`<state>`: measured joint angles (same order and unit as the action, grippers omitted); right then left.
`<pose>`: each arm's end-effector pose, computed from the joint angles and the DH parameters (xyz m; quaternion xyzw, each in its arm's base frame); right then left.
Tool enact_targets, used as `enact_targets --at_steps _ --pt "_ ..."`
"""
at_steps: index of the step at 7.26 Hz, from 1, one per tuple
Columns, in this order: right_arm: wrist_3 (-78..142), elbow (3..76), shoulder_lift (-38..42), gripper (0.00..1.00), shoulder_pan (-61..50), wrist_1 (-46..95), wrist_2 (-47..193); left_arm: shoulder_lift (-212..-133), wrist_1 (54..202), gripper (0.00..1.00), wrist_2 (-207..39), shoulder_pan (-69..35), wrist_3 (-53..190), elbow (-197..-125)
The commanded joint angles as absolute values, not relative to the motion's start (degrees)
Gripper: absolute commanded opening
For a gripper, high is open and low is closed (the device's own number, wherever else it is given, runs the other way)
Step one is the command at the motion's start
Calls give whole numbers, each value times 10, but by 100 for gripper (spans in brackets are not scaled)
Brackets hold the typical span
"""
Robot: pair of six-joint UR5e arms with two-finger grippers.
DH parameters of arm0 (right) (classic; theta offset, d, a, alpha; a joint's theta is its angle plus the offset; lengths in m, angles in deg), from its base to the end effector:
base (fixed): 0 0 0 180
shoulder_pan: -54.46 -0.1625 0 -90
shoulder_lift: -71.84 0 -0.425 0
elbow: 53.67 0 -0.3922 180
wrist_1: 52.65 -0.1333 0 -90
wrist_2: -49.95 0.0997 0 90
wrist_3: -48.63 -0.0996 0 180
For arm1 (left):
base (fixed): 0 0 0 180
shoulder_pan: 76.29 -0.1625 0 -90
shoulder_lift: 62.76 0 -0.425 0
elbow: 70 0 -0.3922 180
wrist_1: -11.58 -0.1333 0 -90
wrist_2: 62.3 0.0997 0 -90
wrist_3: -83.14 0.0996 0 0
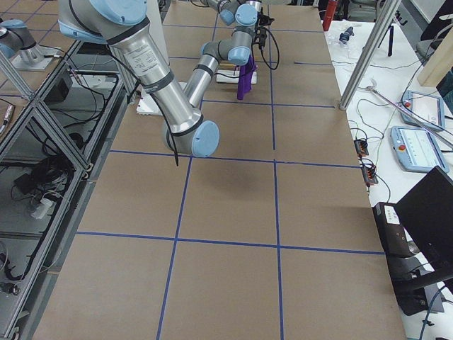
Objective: Hang towel on rack
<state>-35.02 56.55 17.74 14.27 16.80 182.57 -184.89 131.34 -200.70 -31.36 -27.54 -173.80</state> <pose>-0.3869 -0.4131 0.1010 -0.0336 -0.6435 -0.0030 0.7647 0.3744 -0.4566 0.1604 -0.1989 0.6151 -0.1788 0.7417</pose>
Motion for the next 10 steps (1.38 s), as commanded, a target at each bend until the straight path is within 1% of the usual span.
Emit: enact_targets --at_steps 1,2,5,6,10 --pt "-349 623 102 100 115 164 1839 -1792 1317 0 -2007 -318 -194 -1797" --pt "-348 623 96 100 108 164 1840 -1743 1317 0 -2008 -320 -91 -1827" --pt "-332 623 81 100 100 164 1833 -1656 1316 0 -2011 -302 257 -1847" --pt "-322 622 77 100 100 164 1833 -1630 1316 0 -2011 -286 315 -1849" --pt "-301 623 62 100 87 163 1835 -1581 1316 0 -2008 -264 427 -1840"
